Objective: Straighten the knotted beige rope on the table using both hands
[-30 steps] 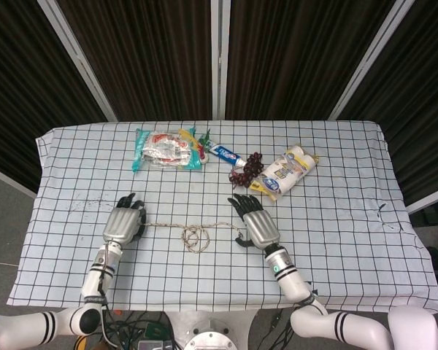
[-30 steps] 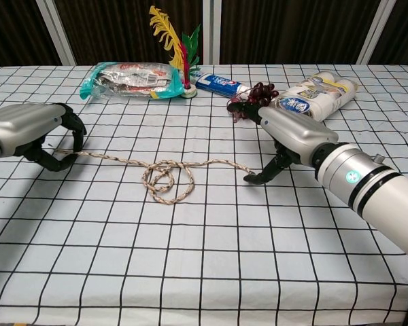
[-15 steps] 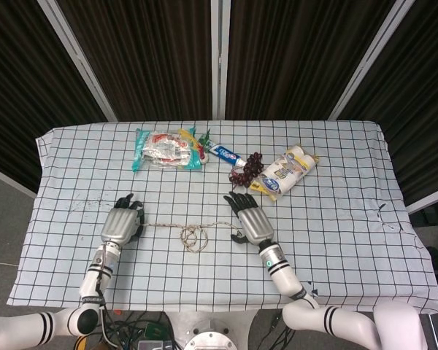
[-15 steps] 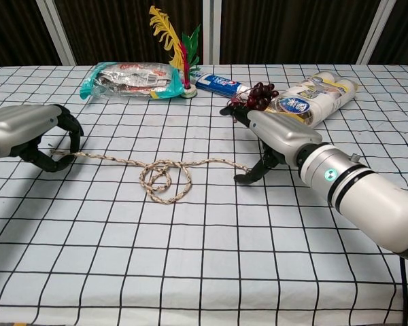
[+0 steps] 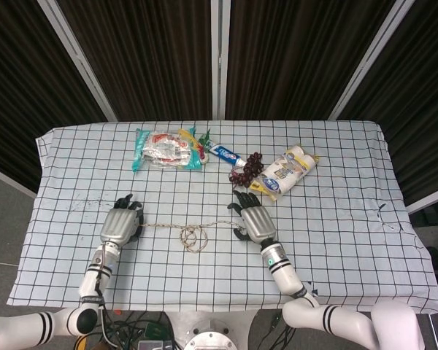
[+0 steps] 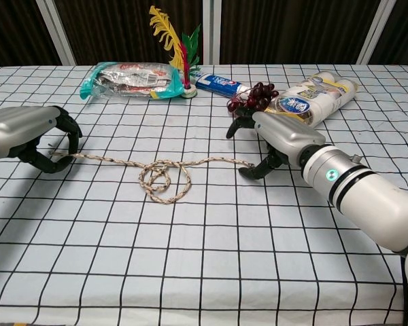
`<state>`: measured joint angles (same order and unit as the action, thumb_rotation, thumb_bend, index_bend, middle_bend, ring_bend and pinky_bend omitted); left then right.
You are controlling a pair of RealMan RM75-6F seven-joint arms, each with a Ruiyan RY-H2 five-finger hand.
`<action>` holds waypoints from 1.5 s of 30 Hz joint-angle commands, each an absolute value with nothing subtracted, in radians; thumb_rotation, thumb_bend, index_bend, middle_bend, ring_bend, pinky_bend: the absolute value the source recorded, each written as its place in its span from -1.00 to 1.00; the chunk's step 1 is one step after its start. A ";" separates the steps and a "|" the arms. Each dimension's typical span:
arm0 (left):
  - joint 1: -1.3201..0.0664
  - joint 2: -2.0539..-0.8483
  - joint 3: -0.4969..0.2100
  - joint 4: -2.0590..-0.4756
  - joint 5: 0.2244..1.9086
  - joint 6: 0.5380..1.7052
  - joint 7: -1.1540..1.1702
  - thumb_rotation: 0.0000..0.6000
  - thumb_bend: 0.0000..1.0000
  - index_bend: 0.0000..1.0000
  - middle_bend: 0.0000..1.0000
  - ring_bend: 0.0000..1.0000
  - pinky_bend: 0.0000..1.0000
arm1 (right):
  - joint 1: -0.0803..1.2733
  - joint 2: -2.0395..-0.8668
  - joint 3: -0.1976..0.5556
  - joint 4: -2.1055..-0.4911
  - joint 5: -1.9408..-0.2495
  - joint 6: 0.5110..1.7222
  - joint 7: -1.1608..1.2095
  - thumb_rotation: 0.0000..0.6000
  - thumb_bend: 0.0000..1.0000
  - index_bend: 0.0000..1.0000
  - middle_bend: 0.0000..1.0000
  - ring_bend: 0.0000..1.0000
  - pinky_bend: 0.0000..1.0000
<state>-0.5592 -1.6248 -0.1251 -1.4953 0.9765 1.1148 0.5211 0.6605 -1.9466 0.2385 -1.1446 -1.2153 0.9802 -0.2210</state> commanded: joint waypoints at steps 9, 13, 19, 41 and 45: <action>-0.557 -1.625 -0.126 -1.495 0.984 1.120 0.514 1.00 -0.06 0.22 -0.55 -0.97 -0.78 | 0.662 -1.948 0.235 -1.134 -1.195 0.972 -0.226 1.00 -0.42 -0.17 -0.90 -1.00 -1.00; -0.556 -1.623 -0.126 -1.497 0.983 1.122 0.515 1.00 -0.06 0.22 -0.55 -0.97 -0.78 | 0.661 -1.951 0.233 -1.129 -1.188 0.971 -0.226 1.00 -0.41 -0.13 -0.82 -1.00 -1.00; -0.557 -1.622 -0.127 -1.498 0.983 1.120 0.516 1.00 -0.06 0.22 -0.54 -0.97 -0.78 | 0.660 -1.953 0.231 -1.122 -1.193 0.979 -0.219 1.00 -0.38 -0.02 -0.79 -1.00 -1.00; -0.558 -1.624 -0.128 -1.494 0.974 1.113 0.514 1.00 -0.06 0.22 -0.54 -0.97 -0.78 | 0.656 -1.959 0.231 -1.102 -1.192 0.991 -0.203 1.00 -0.25 0.17 -0.72 -1.00 -1.00; -0.556 -1.622 -0.127 -1.495 0.977 1.115 0.513 1.00 -0.06 0.22 -0.54 -0.97 -0.78 | 0.652 -1.959 0.229 -1.101 -1.192 0.993 -0.201 1.00 -0.25 0.21 -0.71 -1.00 -1.00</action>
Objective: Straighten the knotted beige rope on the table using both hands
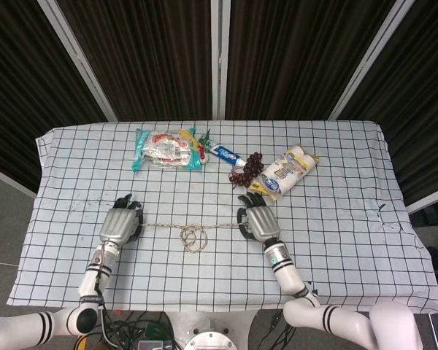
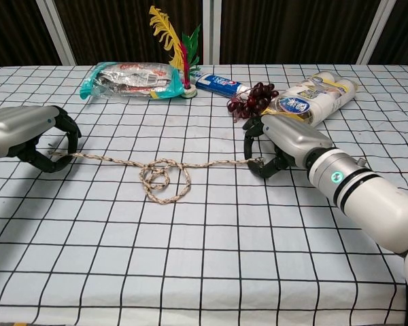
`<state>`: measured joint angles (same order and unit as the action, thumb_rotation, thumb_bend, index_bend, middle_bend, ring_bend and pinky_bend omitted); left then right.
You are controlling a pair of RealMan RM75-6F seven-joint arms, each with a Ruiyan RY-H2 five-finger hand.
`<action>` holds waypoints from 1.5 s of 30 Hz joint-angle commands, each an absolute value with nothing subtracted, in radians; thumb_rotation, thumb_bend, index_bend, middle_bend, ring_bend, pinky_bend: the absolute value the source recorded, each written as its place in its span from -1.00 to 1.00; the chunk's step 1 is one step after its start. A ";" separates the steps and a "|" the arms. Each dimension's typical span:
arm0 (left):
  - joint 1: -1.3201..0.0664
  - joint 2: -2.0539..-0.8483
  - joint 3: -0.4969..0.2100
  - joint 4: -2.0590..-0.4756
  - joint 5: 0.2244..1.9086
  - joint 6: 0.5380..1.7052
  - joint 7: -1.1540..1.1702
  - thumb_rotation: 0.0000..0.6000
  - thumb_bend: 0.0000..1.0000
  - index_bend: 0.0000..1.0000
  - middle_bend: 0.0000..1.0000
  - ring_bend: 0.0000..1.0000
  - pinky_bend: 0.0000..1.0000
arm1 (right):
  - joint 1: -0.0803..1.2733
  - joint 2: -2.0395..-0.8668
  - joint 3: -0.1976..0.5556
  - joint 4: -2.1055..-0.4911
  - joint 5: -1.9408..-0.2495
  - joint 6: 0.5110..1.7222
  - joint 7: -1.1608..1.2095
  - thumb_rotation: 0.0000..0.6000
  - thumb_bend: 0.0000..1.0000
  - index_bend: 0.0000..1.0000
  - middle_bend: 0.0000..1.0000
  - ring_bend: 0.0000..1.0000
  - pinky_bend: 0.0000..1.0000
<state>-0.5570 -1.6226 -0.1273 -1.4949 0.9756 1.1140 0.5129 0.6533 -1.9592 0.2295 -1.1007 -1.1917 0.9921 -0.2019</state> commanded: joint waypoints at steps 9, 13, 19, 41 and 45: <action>-0.553 -1.613 -0.135 -1.499 0.976 1.120 0.499 1.00 -0.06 0.22 -0.54 -0.97 -0.78 | 0.630 -1.935 0.224 -1.131 -1.201 1.024 -0.191 1.00 -0.23 0.25 -0.69 -1.00 -1.00; -0.551 -1.607 -0.141 -1.499 0.970 1.121 0.494 1.00 -0.06 0.22 -0.54 -0.97 -0.78 | 0.607 -1.911 0.213 -1.174 -1.210 1.056 -0.201 1.00 -0.23 0.25 -0.69 -1.00 -1.00; -0.546 -1.595 -0.145 -1.495 0.962 1.122 0.485 1.00 -0.06 0.23 -0.54 -0.97 -0.78 | 0.559 -1.864 0.194 -1.254 -1.229 1.129 -0.223 1.00 -0.23 0.26 -0.68 -1.00 -1.00; -0.509 -1.511 -0.139 -1.474 0.965 1.101 0.398 1.00 -0.06 0.24 -0.53 -0.97 -0.78 | 0.378 -1.614 0.104 -1.404 -1.292 1.271 -0.147 1.00 -0.20 0.30 -0.66 -1.00 -1.00; -0.502 -1.498 -0.133 -1.474 0.968 1.094 0.388 1.00 -0.06 0.24 -0.53 -0.97 -0.78 | 0.356 -1.584 0.096 -1.389 -1.294 1.272 -0.112 1.00 -0.20 0.30 -0.66 -1.00 -1.00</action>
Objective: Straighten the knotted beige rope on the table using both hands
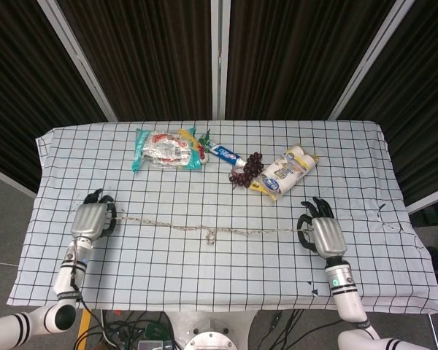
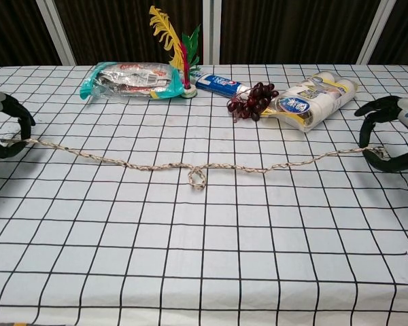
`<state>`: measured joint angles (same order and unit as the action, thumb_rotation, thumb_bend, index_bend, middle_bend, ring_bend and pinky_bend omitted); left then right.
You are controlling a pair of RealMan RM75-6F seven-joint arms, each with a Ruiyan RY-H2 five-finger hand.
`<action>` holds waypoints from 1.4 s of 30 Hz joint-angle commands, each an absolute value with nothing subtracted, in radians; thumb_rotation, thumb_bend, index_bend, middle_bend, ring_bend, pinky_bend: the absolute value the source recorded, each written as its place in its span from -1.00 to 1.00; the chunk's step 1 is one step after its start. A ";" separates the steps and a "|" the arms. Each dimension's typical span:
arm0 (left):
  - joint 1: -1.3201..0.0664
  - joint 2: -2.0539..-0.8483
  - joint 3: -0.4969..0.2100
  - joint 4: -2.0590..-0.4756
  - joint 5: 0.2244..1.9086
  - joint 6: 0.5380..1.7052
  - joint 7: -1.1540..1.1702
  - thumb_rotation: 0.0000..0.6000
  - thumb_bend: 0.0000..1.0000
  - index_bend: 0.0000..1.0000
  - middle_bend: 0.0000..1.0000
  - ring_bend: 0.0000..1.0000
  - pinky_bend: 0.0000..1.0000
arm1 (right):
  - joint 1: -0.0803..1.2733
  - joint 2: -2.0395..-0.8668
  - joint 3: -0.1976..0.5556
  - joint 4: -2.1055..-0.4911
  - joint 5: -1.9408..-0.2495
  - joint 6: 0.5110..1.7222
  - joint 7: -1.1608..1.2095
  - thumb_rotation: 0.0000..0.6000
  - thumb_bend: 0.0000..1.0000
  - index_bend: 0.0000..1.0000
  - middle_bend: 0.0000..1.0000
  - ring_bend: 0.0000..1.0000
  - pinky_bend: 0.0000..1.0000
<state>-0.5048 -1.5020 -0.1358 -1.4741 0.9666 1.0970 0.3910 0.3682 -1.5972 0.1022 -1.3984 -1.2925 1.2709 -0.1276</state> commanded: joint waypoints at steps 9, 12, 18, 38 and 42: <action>-0.492 -1.492 -0.131 -1.466 0.976 1.097 0.370 1.00 -0.06 0.24 -0.53 -0.97 -0.78 | 0.323 -1.551 0.086 -1.328 -1.289 1.246 -0.038 1.00 -0.19 0.31 -0.66 -1.00 -1.00; -0.489 -1.486 -0.133 -1.465 0.978 1.101 0.367 1.00 -0.06 0.24 -0.53 -0.97 -0.78 | 0.313 -1.544 0.088 -1.304 -1.290 1.244 -0.007 1.00 -0.19 0.31 -0.66 -1.00 -1.00; -0.480 -1.471 -0.128 -1.473 0.982 1.101 0.360 1.00 -0.06 0.24 -0.53 -0.97 -0.78 | 0.298 -1.531 0.087 -1.264 -1.296 1.233 0.041 1.00 -0.19 0.31 -0.66 -1.00 -1.00; -0.468 -1.481 -0.115 -1.450 0.994 1.088 0.351 1.00 -0.06 0.25 -0.53 -0.97 -0.78 | 0.280 -1.575 0.083 -1.145 -1.328 1.200 0.128 1.00 -0.19 0.31 -0.69 -1.00 -1.00; -0.467 -1.487 -0.116 -1.438 0.992 1.083 0.346 1.00 -0.06 0.25 -0.53 -0.97 -0.78 | 0.277 -1.581 0.083 -1.131 -1.329 1.193 0.130 1.00 -0.19 0.31 -0.69 -1.00 -1.00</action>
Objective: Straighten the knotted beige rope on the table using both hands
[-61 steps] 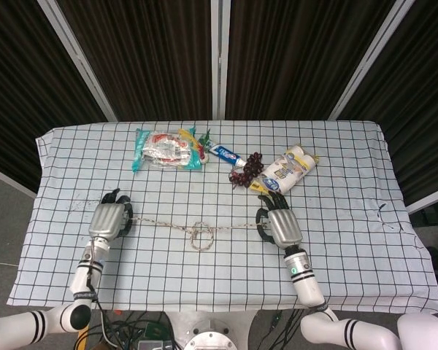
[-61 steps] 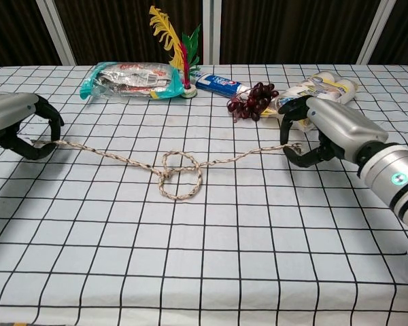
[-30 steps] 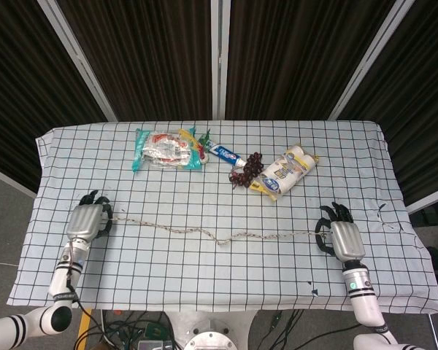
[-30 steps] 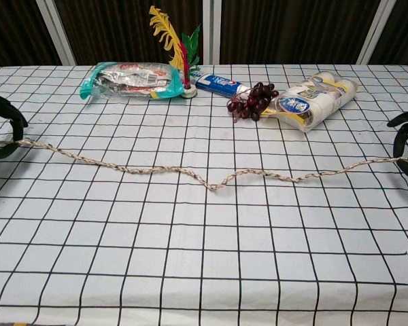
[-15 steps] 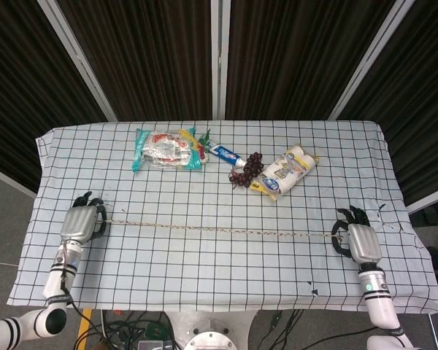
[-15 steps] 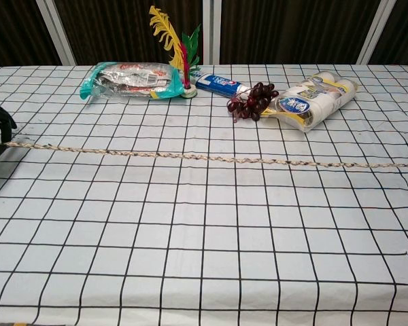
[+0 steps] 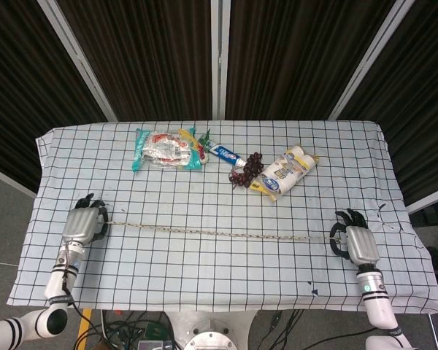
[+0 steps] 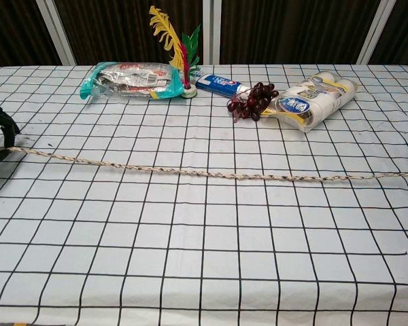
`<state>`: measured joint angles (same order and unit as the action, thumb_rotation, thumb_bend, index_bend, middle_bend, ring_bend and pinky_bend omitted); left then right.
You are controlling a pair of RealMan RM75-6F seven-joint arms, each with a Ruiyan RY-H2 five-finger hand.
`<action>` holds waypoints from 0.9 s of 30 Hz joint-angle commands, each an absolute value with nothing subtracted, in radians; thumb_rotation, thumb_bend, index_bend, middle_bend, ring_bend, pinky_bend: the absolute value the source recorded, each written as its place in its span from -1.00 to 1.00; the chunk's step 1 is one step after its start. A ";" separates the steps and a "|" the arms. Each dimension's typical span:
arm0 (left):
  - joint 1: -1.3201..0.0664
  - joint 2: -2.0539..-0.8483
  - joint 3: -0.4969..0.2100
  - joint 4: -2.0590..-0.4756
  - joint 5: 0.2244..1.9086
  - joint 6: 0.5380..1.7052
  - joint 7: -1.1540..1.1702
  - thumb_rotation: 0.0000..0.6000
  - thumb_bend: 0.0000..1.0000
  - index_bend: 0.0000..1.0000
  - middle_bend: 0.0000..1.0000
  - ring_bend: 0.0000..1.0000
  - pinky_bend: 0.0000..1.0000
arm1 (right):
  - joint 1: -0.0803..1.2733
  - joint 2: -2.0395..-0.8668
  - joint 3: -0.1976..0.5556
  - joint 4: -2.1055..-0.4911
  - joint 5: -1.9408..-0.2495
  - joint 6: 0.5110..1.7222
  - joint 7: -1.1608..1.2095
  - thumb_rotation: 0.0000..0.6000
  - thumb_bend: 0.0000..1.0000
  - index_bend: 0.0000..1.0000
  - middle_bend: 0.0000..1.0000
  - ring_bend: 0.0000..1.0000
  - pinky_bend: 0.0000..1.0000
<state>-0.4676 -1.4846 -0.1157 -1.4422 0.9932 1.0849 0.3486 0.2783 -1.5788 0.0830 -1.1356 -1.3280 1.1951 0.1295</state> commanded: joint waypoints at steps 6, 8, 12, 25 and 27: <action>-0.467 -1.495 -0.119 -1.427 0.985 1.076 0.347 1.00 -0.06 0.25 -0.53 -0.97 -0.78 | 0.274 -1.597 0.081 -1.103 -1.332 1.187 0.127 1.00 -0.20 0.29 -0.74 -1.00 -1.00; -0.468 -1.496 -0.121 -1.426 0.981 1.074 0.350 1.00 -0.06 0.25 -0.53 -0.97 -0.78 | 0.273 -1.601 0.082 -1.097 -1.333 1.185 0.129 1.00 -0.20 0.29 -0.75 -1.00 -1.00; -0.468 -1.497 -0.122 -1.427 0.975 1.072 0.354 1.00 -0.06 0.25 -0.53 -0.97 -0.78 | 0.271 -1.607 0.084 -1.085 -1.335 1.185 0.134 1.00 -0.21 0.26 -0.76 -1.00 -1.00; -0.472 -1.506 -0.122 -1.419 0.967 1.061 0.364 1.00 -0.06 0.25 -0.53 -0.97 -0.78 | 0.266 -1.612 0.091 -1.073 -1.330 1.171 0.121 1.00 -0.34 -0.26 -0.85 -1.00 -1.00; -0.472 -1.505 -0.120 -1.420 0.966 1.058 0.368 1.00 -0.07 0.25 -0.53 -0.97 -0.78 | 0.264 -1.610 0.091 -1.075 -1.330 1.170 0.121 1.00 -0.37 -0.36 -0.87 -1.00 -1.00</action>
<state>-0.4721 -1.5053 -0.1200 -1.4199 0.9664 1.0582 0.3677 0.2641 -1.6097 0.0911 -1.0750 -1.3300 1.1703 0.1213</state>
